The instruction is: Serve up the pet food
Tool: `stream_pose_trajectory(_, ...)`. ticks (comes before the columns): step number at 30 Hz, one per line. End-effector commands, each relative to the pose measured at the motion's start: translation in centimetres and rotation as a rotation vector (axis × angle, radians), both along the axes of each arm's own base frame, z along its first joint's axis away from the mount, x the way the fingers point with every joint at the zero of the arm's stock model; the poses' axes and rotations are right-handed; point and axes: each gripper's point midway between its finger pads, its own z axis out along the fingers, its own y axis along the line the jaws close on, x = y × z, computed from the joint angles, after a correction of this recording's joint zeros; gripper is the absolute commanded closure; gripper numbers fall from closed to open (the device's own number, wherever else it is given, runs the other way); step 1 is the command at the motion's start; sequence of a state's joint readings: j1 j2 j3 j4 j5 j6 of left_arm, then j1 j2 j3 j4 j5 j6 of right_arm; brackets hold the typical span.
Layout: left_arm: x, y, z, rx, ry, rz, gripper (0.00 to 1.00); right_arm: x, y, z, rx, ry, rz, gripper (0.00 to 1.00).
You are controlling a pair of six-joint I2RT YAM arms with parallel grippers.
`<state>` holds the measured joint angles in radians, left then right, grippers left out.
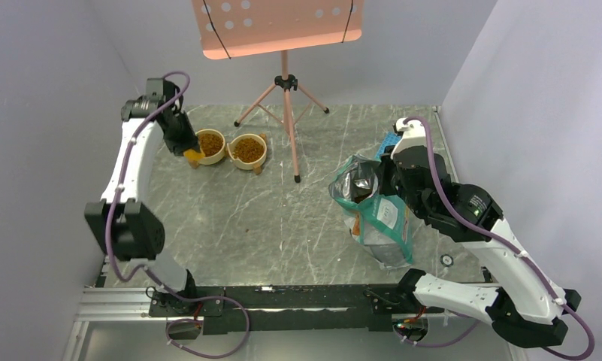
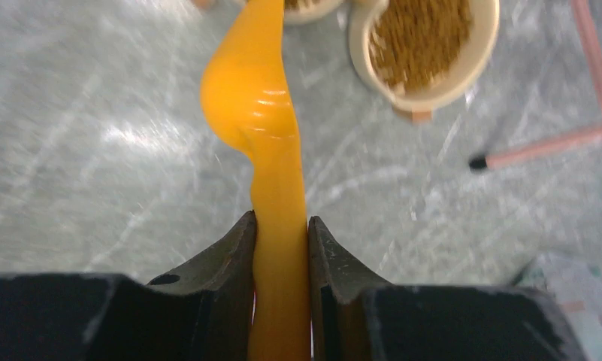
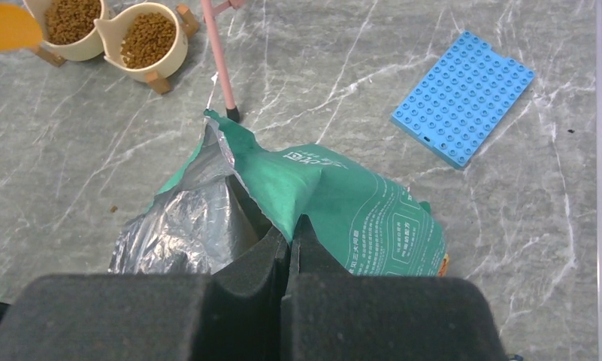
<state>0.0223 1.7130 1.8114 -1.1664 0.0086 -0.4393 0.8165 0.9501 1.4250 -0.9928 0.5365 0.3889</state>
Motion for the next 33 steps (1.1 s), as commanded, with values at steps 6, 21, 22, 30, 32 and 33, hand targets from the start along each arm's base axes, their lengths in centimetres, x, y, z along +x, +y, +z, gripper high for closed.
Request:
stream_pose_trajectory(6,-10.5,-9.6,0.0,-0.483,-0.244,-0.254,1.0,0.7,1.8,2.8,0.101,-0.072,0.041,1.0)
stream_pose_trajectory(21,-15.3,-12.4,-10.8,-0.762,-0.244,-0.248,1.0,1.2,4.2,2.1,0.118,-0.038,0.111,1.0)
stream_pose_trajectory(22,-15.3,-11.6,-11.6,-0.732,-0.213,-0.227,1.0,1.1,4.2,2.0,0.121,-0.033,0.11,1.0)
stream_pose_trajectory(30,-15.7,-5.7,-14.0,-0.538,0.01,0.008,0.07,0.6,4.7,0.7,0.115,0.023,0.133,1.0)
stream_pose_trajectory(32,-15.8,-4.8,-13.0,-0.479,0.031,0.027,0.01,0.6,5.0,0.6,0.111,0.033,0.146,1.0)
stream_pose_trajectory(33,-15.9,-4.3,-12.4,-0.434,0.04,0.039,0.01,0.7,5.1,0.5,0.111,0.036,0.151,1.0)
